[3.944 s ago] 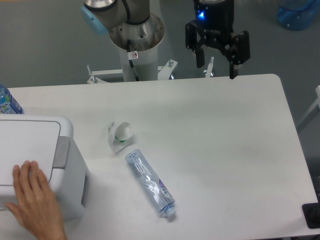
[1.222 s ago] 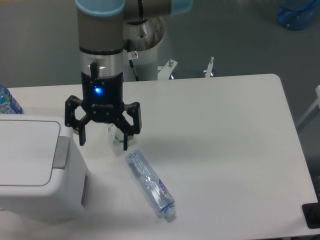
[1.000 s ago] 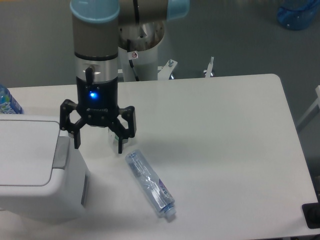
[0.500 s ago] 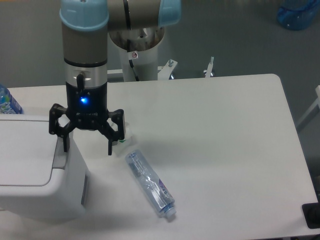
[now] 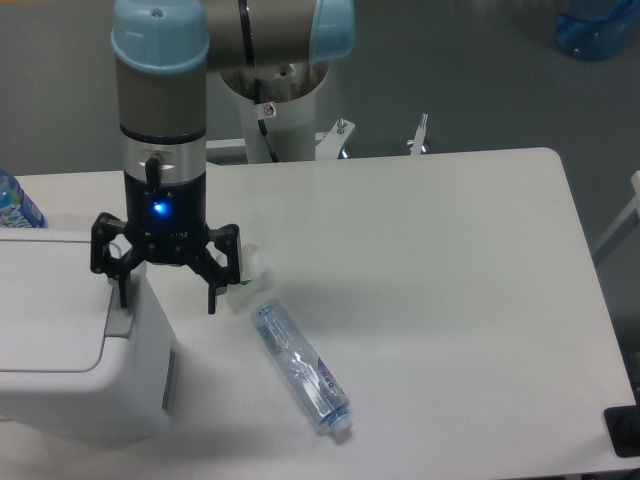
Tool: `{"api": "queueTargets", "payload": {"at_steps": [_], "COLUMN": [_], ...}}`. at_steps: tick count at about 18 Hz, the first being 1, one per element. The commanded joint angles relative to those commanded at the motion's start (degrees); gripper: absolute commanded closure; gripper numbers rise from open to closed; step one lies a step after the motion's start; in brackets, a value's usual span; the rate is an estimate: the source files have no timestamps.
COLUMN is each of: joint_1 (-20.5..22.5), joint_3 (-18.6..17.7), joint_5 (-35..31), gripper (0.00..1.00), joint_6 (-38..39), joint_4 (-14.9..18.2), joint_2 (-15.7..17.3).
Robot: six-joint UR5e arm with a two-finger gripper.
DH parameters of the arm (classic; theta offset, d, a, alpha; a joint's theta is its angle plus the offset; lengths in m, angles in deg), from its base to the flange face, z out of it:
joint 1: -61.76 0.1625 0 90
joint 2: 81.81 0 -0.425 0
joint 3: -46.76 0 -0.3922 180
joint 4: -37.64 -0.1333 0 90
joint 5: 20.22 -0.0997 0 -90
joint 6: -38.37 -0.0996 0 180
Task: Open the trash can
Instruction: 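Press the gripper down on the lid edge to pop it open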
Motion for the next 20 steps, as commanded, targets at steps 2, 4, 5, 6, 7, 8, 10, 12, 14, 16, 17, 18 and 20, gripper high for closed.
{"api": "queueTargets", "payload": {"at_steps": [2,4,5,6,7,8,10,12,14,16,17,18,20], "joint_1": [0.0,0.0,0.0,0.0,0.0,0.0,-0.09,-0.09,0.0,-0.09,0.0,0.0,0.0], "joint_3": [0.0,0.0,0.0,0.0,0.0,0.0,0.0,0.0,0.0,0.0,0.0,0.0,0.0], "joint_5": [0.0,0.0,0.0,0.0,0.0,0.0,0.0,0.0,0.0,0.0,0.0,0.0,0.0], "gripper": [0.0,0.0,0.0,0.0,0.0,0.0,0.0,0.0,0.0,0.0,0.0,0.0,0.0], "joint_6": [-0.09,-0.09,0.0,0.0,0.0,0.0,-0.09,0.0,0.0,0.0,0.0,0.0,0.0], "joint_4": [0.0,0.0,0.0,0.0,0.0,0.0,0.0,0.0,0.0,0.0,0.0,0.0,0.0], "joint_2": [0.0,-0.18,-0.26,-0.26,-0.26,-0.35,-0.35,-0.35,-0.44,-0.44,-0.53,-0.7,-0.7]}}
